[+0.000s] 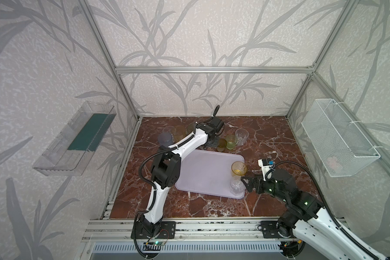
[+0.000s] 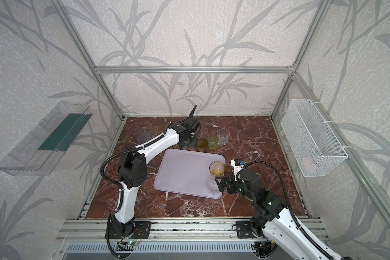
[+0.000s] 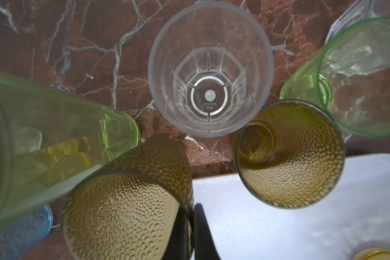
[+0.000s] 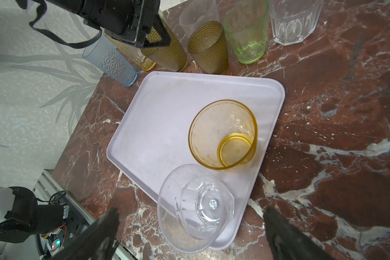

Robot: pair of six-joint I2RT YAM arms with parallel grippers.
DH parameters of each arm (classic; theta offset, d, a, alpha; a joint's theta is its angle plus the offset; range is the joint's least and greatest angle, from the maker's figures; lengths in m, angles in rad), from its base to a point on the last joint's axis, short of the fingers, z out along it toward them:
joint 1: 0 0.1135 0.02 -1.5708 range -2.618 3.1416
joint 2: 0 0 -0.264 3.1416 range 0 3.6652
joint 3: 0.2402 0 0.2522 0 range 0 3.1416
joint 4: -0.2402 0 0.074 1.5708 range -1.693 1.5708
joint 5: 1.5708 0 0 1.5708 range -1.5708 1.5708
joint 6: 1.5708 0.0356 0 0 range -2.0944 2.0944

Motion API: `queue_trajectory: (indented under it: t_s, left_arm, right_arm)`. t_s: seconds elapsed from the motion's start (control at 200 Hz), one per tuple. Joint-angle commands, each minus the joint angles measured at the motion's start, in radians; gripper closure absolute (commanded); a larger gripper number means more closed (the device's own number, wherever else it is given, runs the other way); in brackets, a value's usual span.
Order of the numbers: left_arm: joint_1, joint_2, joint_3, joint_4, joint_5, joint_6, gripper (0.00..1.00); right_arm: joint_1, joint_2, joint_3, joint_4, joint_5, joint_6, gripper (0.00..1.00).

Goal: Place the glasses into the tray
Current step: Pick up the glass from the top-center of the table, then place the glass on the tray.

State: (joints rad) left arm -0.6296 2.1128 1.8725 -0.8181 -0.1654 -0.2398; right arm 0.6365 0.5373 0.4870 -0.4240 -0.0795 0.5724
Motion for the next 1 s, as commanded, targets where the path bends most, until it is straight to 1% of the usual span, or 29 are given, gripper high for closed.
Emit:
queue_trajectory:
  t_s: [0.0,0.3,0.53,0.71,0.79,0.995]
  left_arm:
    - [-0.01,-0.088,-0.023,-0.03,-0.033,-0.007,1.0]
    - [-0.033,-0.202,-0.094,-0.042,-0.051,-0.027,1.0]
    - [-0.069,-0.358,-0.208,-0.049,-0.073,-0.06,1.0]
    - [-0.121,-0.504,-0.353,-0.024,-0.051,-0.103,1.0]
    - [-0.146,-0.555,-0.407,-0.03,-0.039,-0.117,1.0]
    - [-0.223,-0.635,-0.479,-0.07,-0.043,-0.147,1.0]
  right_arm:
    - [-0.003,-0.01,-0.016,-0.008,-0.003,0.01,0.01]
    - [-0.005,-0.01,-0.017,0.001,-0.013,0.027,0.01]
    - [-0.007,-0.017,-0.021,0.023,-0.031,0.049,0.01]
    - [-0.01,-0.026,-0.019,0.036,-0.041,0.053,0.01]
    - [-0.011,-0.029,-0.015,0.044,-0.067,0.036,0.01]
    - [-0.014,-0.03,-0.005,0.019,-0.075,0.025,0.01]
